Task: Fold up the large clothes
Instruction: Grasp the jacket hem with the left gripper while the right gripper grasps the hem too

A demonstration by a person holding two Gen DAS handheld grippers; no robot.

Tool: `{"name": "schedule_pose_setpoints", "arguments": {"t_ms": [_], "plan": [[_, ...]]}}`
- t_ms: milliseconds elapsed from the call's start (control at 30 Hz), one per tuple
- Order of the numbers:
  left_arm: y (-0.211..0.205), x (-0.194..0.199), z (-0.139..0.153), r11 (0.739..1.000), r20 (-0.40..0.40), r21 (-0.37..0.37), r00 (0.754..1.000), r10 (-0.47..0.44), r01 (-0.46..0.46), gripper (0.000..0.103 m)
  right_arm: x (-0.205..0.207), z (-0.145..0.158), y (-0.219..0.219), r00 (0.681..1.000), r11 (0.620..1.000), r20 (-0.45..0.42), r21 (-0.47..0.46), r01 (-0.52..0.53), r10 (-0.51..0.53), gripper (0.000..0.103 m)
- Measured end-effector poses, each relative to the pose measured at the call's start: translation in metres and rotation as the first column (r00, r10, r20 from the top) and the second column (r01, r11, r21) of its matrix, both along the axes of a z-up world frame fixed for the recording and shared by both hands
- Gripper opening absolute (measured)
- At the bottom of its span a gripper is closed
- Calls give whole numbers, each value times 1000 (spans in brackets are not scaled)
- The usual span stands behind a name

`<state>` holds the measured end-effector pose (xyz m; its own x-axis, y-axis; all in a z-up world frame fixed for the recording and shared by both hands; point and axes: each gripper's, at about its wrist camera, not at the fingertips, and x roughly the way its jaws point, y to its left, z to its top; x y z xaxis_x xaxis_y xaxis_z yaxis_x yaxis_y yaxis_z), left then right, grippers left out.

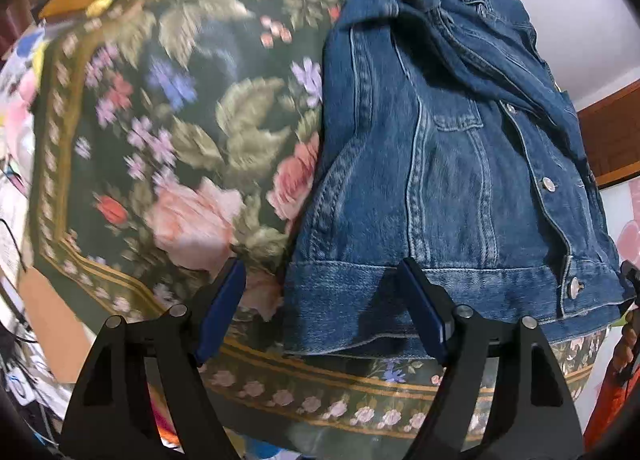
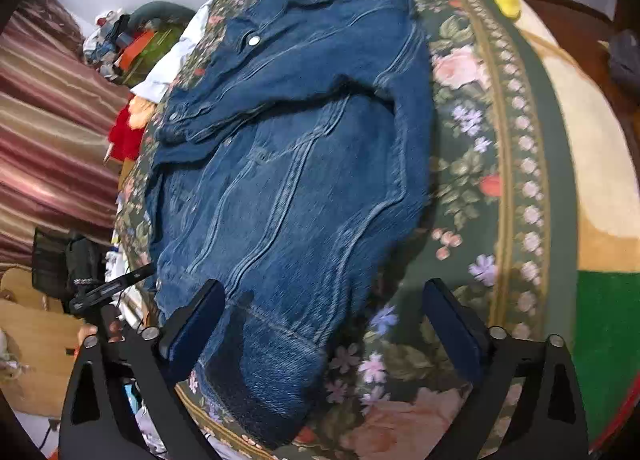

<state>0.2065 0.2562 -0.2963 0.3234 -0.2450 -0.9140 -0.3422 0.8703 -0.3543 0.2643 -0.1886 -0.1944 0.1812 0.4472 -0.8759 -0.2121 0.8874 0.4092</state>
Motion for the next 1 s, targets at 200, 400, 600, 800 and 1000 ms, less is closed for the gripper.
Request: {"name": "schedule_pose_setpoints", "arguments": {"t_ms": [200, 400, 600, 800, 1000], "plan": [[-15, 7, -10, 999, 21, -45, 1000, -8, 9, 53, -10, -3, 22, 998, 999, 31, -13, -45, 45, 86], [-36, 15, 14, 988, 59, 129, 994, -89, 81, 26, -5, 4, 37, 997, 997, 40, 19, -73, 72, 38], [-49, 21, 70, 985, 178, 142, 976, -123, 98, 24, 2, 25, 40, 988, 996, 133, 24, -87, 83, 26], [-47, 65, 147, 987, 365, 134, 922, -128, 84, 21, 22, 63, 44, 963, 993, 265, 86, -84, 58, 23], [-36, 109, 189, 986, 465, 161, 877, -116, 44, 20, 73, 95, 49, 932, 993, 363, 109, -43, 0, 21]]}}
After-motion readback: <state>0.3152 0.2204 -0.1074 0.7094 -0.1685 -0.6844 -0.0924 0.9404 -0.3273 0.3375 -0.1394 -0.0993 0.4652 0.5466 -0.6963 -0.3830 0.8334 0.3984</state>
